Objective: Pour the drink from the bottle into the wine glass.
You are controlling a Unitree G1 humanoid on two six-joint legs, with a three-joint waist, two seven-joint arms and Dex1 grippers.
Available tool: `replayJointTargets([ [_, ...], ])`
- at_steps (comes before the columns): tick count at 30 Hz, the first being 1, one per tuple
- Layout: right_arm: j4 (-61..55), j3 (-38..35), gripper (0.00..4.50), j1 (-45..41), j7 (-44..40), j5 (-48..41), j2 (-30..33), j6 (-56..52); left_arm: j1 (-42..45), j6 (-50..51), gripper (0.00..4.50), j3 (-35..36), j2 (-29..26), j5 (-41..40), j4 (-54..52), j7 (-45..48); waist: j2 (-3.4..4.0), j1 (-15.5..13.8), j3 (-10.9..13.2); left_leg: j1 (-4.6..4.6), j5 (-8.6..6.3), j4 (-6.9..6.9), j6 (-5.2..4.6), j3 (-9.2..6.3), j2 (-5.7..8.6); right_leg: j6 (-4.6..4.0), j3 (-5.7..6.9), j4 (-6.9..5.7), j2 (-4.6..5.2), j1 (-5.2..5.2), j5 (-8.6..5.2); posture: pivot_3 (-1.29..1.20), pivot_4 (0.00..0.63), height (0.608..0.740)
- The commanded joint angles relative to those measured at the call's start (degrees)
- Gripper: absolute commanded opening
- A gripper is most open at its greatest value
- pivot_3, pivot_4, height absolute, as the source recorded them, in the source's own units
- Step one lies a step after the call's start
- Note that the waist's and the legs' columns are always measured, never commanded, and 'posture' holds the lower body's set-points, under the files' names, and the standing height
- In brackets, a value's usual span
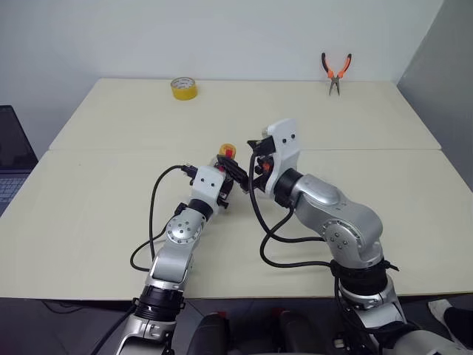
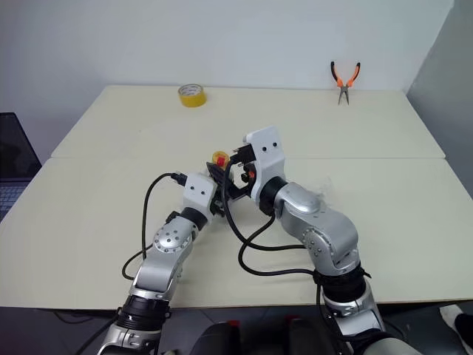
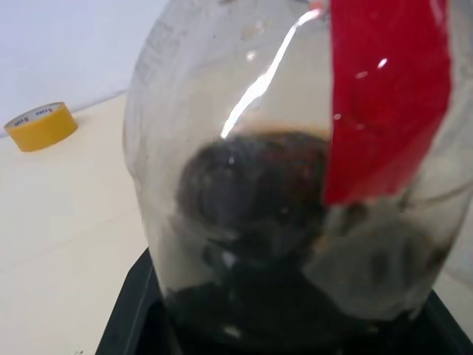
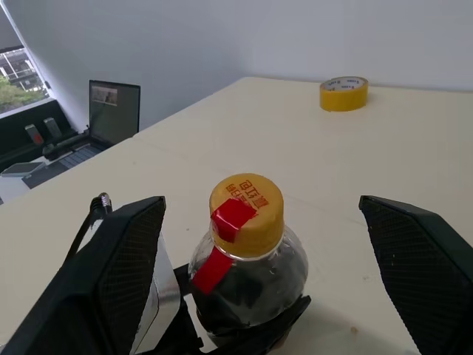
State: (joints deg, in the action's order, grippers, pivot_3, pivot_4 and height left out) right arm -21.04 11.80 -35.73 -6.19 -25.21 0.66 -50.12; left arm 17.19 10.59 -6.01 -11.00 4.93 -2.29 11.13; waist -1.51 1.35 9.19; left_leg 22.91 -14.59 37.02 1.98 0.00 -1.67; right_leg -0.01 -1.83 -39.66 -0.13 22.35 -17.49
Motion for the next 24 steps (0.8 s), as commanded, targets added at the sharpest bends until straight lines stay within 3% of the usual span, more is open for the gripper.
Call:
replayJointTargets([
  [1,0.5,1.2,4.5,-1.9,-0.6,1.6,-1.6,2.2,1.2,-2.2,1.87,-0.3,0.5,0.8,-1.7,-0.8,0.0,0.1,0.0,-0.01,0.0,0.0,0.0,-0.01,-0.01,0.0,0.01,0.0,0.0,0.0,0.0,0.0,0.15,0.74],
  [7,2.4,0.9,4.5,-2.5,-1.1,3.2,-2.7,3.6,1.1,-2.5,1.87,-0.5,0.7,1.3,-2.0,-1.0,0.0,0.2,0.0,0.01,0.0,-0.01,0.0,-0.02,0.0,0.0,0.02,0.01,0.01,0.0,0.0,0.0,0.15,0.74],
  [8,2.5,0.8,4.32,-2.5,-1.1,3.4,-2.9,3.8,1.0,-2.4,1.87,-0.5,0.7,1.3,-2.2,-1.0,0.0,0.2,0.0,0.01,0.0,-0.01,0.0,-0.02,0.0,0.0,0.02,0.01,0.01,0.0,0.0,0.0,0.15,0.74],
  [10,2.6,0.7,3.86,-2.4,-1.3,3.7,-3.1,3.9,0.8,-2.4,1.87,-0.5,0.8,1.4,-2.4,-1.1,0.0,0.2,0.0,0.0,0.0,-0.02,0.0,-0.02,0.0,0.0,0.02,0.01,0.01,0.0,0.0,0.0,0.15,0.74],
  [16,2.6,0.2,1.75,-1.9,-1.2,4.5,-3.7,4.4,0.7,-2.0,1.87,-0.4,1.1,1.6,-2.7,-1.2,0.0,0.2,0.0,0.01,0.0,-0.02,0.0,-0.03,-0.01,0.0,0.03,0.01,0.01,0.0,0.0,0.0,0.15,0.74],
  [18,2.5,-0.5,1.27,-1.8,-1.2,4.6,-4.0,4.9,0.6,-1.7,1.83,-0.2,1.2,1.6,-2.8,-1.3,0.0,0.2,0.0,0.01,0.0,-0.02,0.0,-0.02,0.0,0.0,0.02,0.02,0.01,0.0,0.0,0.0,0.15,0.74],
  [24,3.1,-1.8,1.27,-1.2,-5.3,3.2,-2.2,6.9,0.0,-1.1,1.31,0.2,1.5,1.4,-3.3,-1.5,0.0,0.2,0.0,0.01,0.0,-0.03,0.0,-0.02,0.0,0.0,0.03,0.04,0.02,0.0,0.0,0.0,0.15,0.74],
])
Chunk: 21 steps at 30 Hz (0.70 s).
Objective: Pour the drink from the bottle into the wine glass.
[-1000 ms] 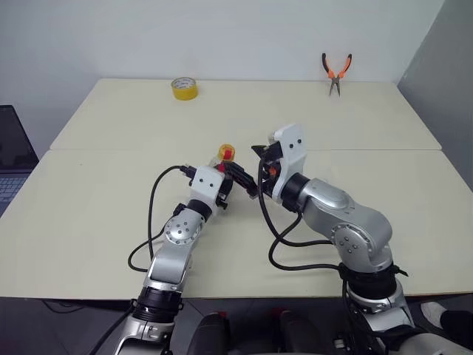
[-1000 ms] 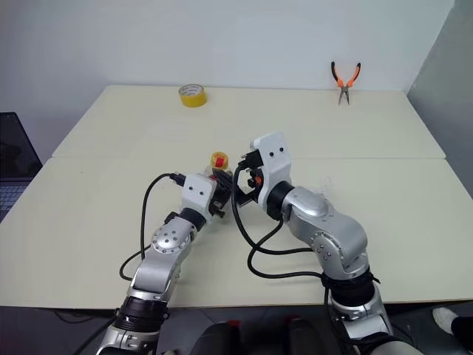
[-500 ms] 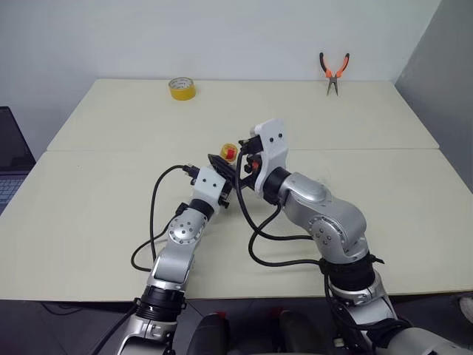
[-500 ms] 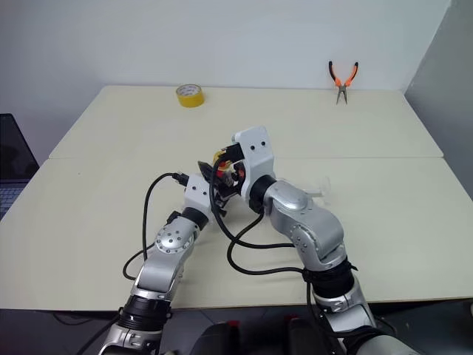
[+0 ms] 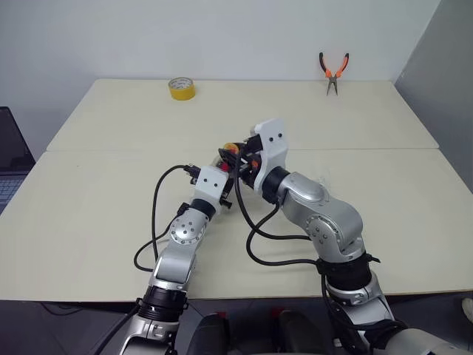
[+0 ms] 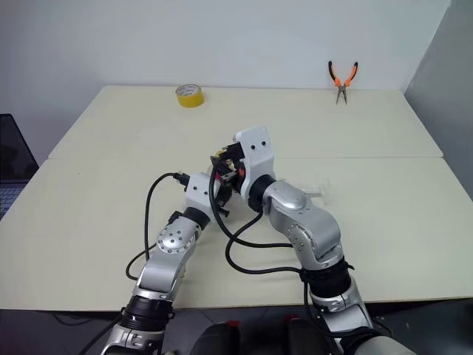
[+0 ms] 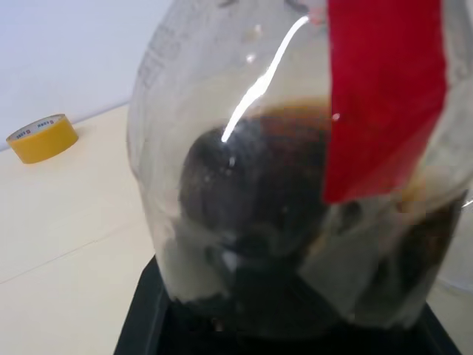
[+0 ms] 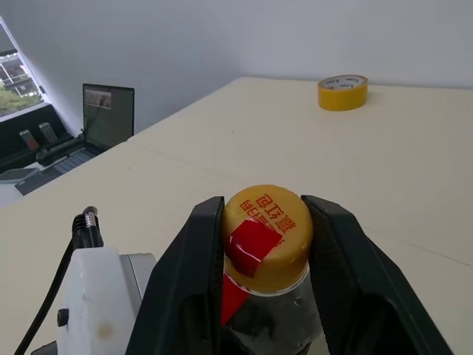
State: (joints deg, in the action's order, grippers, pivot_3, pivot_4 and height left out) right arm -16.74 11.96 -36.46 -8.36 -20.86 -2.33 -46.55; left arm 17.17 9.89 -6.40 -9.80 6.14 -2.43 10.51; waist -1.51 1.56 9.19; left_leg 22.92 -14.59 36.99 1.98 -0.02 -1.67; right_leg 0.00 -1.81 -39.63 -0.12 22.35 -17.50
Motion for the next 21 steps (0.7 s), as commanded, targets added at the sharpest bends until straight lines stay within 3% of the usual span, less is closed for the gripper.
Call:
replayJointTargets([
  [1,0.2,-2.7,1.27,-0.8,-5.4,-1.5,1.8,5.0,-0.1,-0.2,1.24,0.7,0.4,0.0,-3.3,-0.9,0.0,0.0,0.0,0.0,0.0,0.0,0.0,0.0,0.0,0.0,0.0,0.01,0.0,0.0,0.0,0.0,0.15,0.74],
  [10,11.8,-4.3,1.27,-4.7,-19.1,-1.5,8.5,16.1,-1.5,0.6,1.02,1.3,-0.1,-0.2,-4.9,-1.1,0.0,0.1,0.0,0.01,0.0,-0.02,-0.01,0.01,0.0,0.0,0.0,0.06,0.0,0.0,0.0,0.0,0.15,0.74],
  [13,17.2,-2.9,1.27,-6.3,-29.2,-1.5,11.2,22.5,-2.0,1.1,1.0,1.5,-0.1,-0.5,-5.5,-1.1,0.0,0.1,0.0,0.0,-0.01,-0.01,-0.01,0.02,0.01,0.01,0.0,0.07,0.01,-0.02,0.01,0.0,0.15,0.74],
  [21,38.6,1.7,1.27,-15.3,-41.2,8.8,16.0,43.5,-2.4,1.9,0.97,1.9,0.1,-1.7,-6.2,-0.7,0.01,0.2,0.0,-0.03,-0.01,-0.03,-0.02,0.05,0.0,0.02,-0.01,0.09,0.0,-0.01,0.02,0.0,0.15,0.74],
])
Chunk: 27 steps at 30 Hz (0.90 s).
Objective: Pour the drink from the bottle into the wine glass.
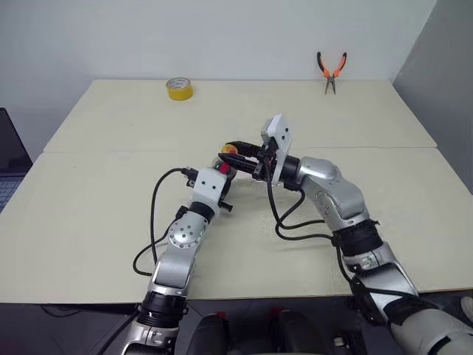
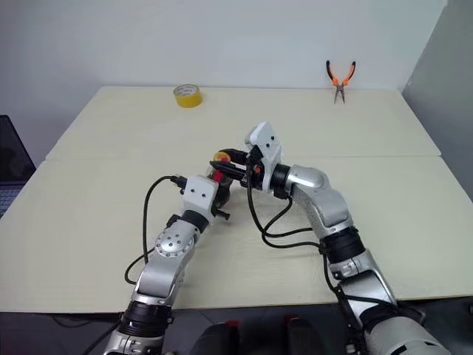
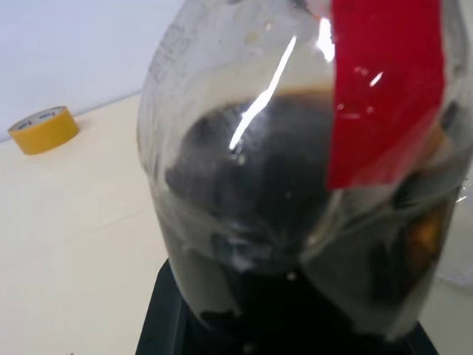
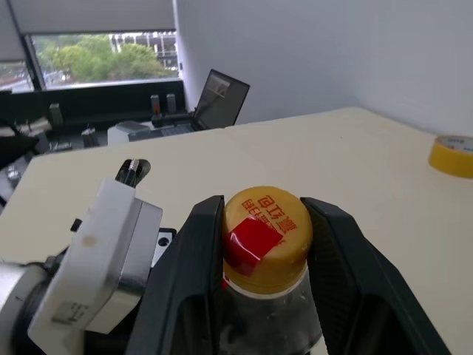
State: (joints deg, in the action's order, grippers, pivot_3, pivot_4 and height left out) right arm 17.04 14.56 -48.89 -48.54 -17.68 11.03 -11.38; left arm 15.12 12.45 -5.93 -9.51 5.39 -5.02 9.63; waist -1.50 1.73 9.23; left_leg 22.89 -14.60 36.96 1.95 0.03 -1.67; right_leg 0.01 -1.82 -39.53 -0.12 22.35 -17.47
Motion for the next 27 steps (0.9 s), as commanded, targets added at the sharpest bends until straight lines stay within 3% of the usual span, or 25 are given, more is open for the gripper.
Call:
replayJointTargets([
  [1,6.0,-0.6,1.27,-3.3,-2.1,5.8,2.6,9.7,-0.3,-0.6,0.95,1.4,-0.2,-1.1,-3.7,0.2,0.0,0.0,0.0,0.01,0.0,0.0,0.0,-0.01,0.0,0.0,0.01,0.01,0.0,0.0,0.0,0.0,0.15,0.74],
  [9,4.3,-3.0,1.27,-2.9,-5.0,0.8,1.1,4.2,-0.5,-0.5,0.92,1.4,0.0,-1.3,-4.1,0.4,0.0,-0.1,0.0,0.02,0.0,0.02,0.0,-0.01,0.0,0.0,0.02,-0.01,0.08,-0.01,0.01,0.0,0.15,0.74],
  [15,-16.0,-2.9,3.33,6.8,2.6,-3.4,-1.2,-10.0,-0.1,-0.6,0.92,1.8,0.4,-1.0,-3.7,-0.1,0.0,-0.2,0.0,0.06,0.0,0.0,0.0,-0.05,-0.01,0.0,0.04,0.01,0.09,-0.01,0.01,0.0,0.15,0.74],
  [20,-28.6,-1.9,3.34,12.7,11.0,-1.7,-2.9,-16.7,0.2,-0.8,0.9,1.8,0.9,-0.4,-3.5,-1.0,0.0,-0.2,0.0,0.05,0.0,0.02,0.0,-0.07,0.01,0.0,0.05,-0.02,0.09,-0.01,0.01,0.0,0.15,0.74],
  [27,-33.7,-1.3,3.34,12.7,28.4,3.2,-11.1,-26.8,1.2,-1.3,0.9,1.7,1.1,0.9,-2.1,-2.6,0.0,-0.1,0.0,0.04,0.0,0.0,0.01,-0.07,0.0,0.01,0.05,-0.03,0.06,0.0,0.01,0.0,0.15,0.74],
])
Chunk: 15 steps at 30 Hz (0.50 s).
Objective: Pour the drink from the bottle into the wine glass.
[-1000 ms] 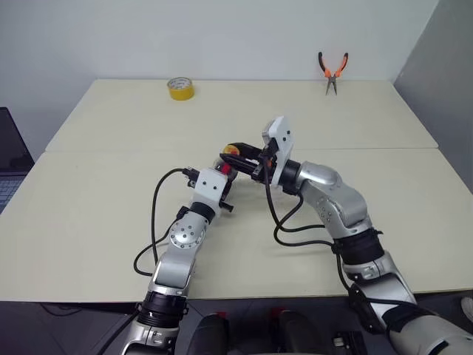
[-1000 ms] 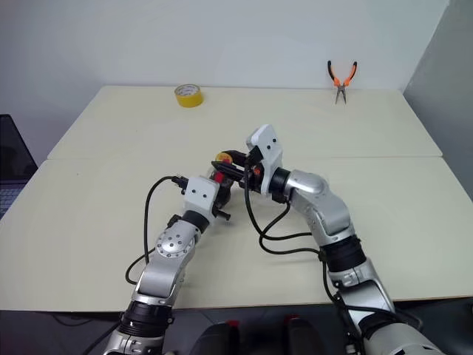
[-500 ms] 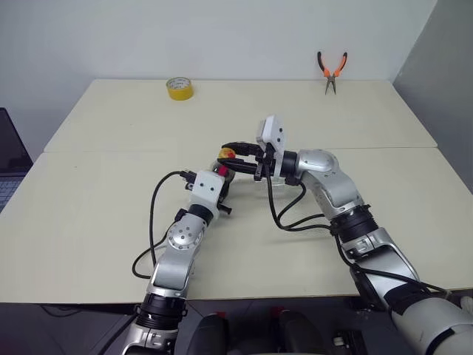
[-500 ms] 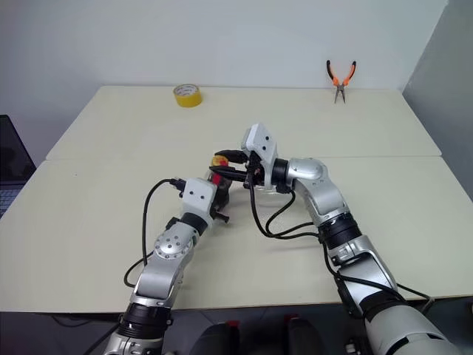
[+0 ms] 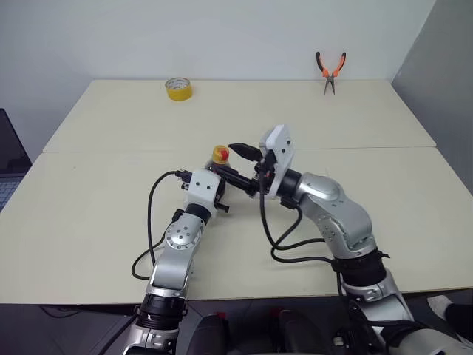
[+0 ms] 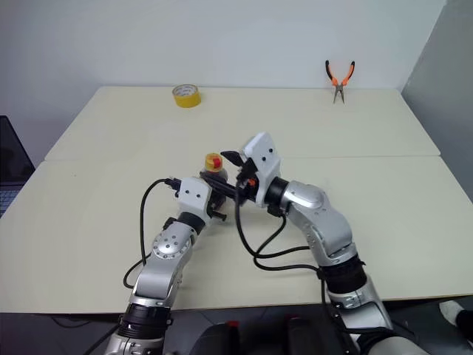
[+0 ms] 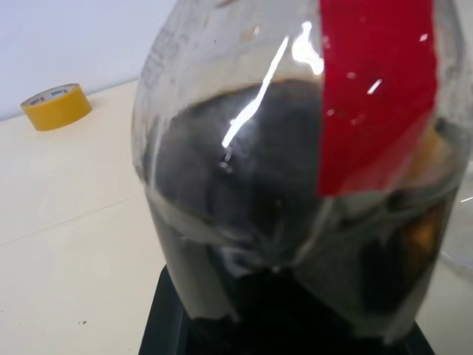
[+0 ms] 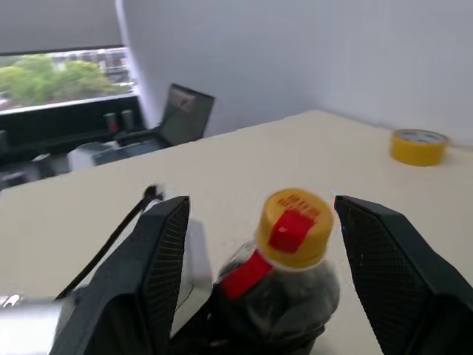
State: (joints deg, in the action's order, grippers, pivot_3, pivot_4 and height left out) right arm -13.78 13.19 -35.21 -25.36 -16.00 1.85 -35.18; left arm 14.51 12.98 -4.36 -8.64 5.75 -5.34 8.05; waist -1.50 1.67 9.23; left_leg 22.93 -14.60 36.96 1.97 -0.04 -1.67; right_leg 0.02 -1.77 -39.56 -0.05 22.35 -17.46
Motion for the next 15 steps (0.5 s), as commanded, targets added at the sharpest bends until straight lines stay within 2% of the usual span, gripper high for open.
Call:
replayJointTargets([
  [1,-2.8,0.0,3.34,-1.3,6.6,2.0,-2.8,-3.8,1.9,-1.9,0.9,0.0,0.3,0.6,-1.6,-1.1,0.0,-0.1,0.0,0.0,0.0,0.01,0.0,0.0,0.01,0.0,0.0,0.0,0.01,0.0,0.0,0.0,0.15,0.74],
  [7,-2.2,1.6,3.34,-3.2,10.5,3.8,-5.4,-6.8,2.3,-2.3,0.9,-0.3,0.4,1.0,-1.0,-1.7,0.0,0.0,0.0,0.01,0.0,0.0,0.0,0.01,0.02,0.0,-0.01,0.04,0.01,0.0,0.0,0.0,0.15,0.74],
  [15,-1.4,0.1,3.34,-3.4,13.6,3.7,-8.0,-6.7,1.6,-2.3,0.9,-0.6,0.7,1.2,-1.6,-2.1,0.0,0.0,0.0,0.01,0.0,-0.01,-0.01,0.01,0.02,0.0,0.01,0.04,0.01,0.0,0.0,0.0,0.15,0.74],
])
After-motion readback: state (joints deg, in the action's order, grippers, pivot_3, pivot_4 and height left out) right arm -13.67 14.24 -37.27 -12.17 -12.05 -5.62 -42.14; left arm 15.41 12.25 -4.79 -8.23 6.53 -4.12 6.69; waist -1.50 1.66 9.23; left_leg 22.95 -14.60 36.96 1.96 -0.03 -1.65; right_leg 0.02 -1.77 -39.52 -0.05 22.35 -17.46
